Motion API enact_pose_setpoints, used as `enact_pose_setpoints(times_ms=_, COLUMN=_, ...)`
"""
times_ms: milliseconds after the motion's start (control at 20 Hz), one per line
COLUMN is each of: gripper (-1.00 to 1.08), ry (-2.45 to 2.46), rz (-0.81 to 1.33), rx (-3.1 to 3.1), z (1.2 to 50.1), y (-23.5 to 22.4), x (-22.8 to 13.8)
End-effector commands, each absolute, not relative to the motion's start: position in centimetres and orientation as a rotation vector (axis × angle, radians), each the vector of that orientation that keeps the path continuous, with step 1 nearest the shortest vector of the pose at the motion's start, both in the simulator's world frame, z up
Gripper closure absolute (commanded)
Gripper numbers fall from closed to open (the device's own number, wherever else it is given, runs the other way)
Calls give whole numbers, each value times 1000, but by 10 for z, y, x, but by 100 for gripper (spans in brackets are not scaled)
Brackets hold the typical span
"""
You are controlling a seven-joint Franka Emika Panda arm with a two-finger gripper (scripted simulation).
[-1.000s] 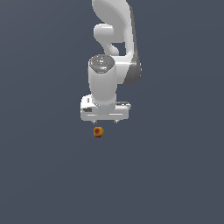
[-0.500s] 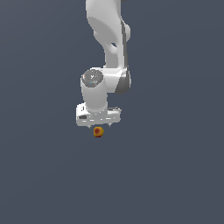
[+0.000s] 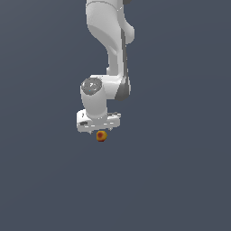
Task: Pick up the object and move it to a goal position.
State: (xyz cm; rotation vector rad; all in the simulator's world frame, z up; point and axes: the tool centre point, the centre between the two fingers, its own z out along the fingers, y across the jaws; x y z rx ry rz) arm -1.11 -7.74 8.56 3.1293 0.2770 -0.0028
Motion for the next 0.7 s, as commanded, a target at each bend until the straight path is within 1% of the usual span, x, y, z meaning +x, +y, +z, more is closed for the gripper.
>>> enact_pose_setpoints(times_ms=0, gripper=-92, ry=278, rz=-2, rx=3129, z=86, y=-77, x=-11)
enact_pose_setpoints(times_ms=200, gripper=-92, ry=279, rz=-1, rx=3129, z=77, y=-77, x=-11)
enact_pose_setpoints(times_ms=650, gripper=-92, ry=283, rz=0, rx=3129, z=39, y=-77, x=-12)
